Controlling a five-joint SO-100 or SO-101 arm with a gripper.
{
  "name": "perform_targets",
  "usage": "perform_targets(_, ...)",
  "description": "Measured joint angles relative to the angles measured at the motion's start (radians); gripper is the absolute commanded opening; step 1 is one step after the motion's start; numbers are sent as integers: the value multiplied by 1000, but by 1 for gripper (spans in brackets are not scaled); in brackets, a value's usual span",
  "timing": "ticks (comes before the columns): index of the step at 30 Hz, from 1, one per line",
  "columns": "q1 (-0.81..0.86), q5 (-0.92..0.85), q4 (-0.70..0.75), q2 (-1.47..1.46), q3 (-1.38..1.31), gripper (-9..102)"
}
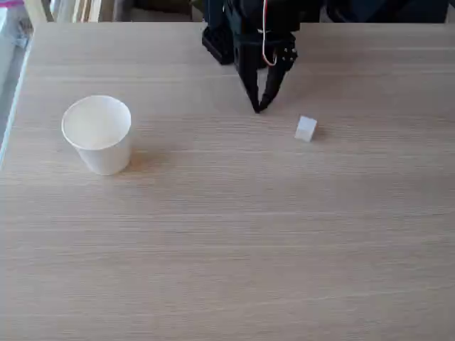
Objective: Grasp a block and put it in the bin.
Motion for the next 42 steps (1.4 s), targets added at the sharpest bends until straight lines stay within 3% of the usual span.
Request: perform_targets(42,26,-29,0,0,0,0)
